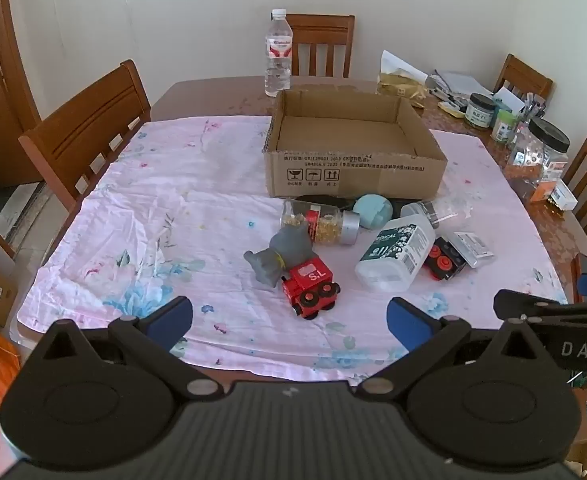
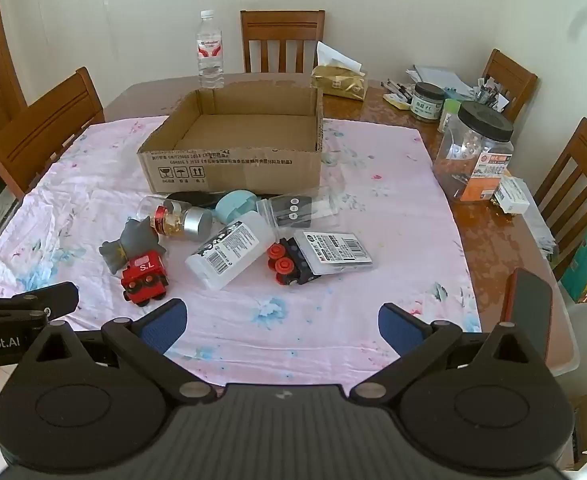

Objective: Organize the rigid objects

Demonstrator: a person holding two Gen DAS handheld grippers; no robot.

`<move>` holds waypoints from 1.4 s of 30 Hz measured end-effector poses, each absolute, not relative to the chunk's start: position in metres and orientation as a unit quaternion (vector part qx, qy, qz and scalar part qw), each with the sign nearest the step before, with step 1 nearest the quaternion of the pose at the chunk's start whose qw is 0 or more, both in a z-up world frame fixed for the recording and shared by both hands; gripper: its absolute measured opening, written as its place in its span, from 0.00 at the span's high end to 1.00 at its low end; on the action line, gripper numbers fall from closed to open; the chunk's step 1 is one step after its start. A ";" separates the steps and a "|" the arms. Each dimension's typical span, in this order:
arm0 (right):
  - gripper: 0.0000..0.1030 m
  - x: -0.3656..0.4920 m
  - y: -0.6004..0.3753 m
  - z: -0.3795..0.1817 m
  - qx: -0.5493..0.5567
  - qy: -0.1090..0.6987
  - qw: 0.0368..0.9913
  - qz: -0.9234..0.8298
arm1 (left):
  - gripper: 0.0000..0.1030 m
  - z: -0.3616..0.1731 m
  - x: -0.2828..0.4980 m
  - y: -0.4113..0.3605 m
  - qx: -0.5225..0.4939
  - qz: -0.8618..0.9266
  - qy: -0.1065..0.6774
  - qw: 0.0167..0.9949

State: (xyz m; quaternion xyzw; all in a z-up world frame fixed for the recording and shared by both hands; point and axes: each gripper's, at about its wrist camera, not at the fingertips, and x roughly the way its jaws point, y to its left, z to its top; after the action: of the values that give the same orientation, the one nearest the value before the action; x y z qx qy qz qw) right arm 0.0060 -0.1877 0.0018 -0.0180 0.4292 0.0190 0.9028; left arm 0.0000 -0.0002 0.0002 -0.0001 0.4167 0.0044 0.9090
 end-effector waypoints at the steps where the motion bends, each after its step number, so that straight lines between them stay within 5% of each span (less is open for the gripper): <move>1: 0.00 0.006 -0.187 0.002 -0.017 0.429 0.903 0.020 | 0.00 0.000 0.000 -0.001 0.002 0.005 0.416 0.909; 42: 0.00 0.007 -0.181 0.009 -0.023 0.424 0.905 0.020 | 0.00 0.009 -0.001 0.002 -0.004 0.001 0.410 0.912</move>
State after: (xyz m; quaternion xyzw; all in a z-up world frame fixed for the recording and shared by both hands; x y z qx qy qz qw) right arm 0.0069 -0.1814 0.0093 -0.0225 0.4238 0.0202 0.9052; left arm -0.0007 0.0024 0.0089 -0.0040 0.4105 0.0009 0.9119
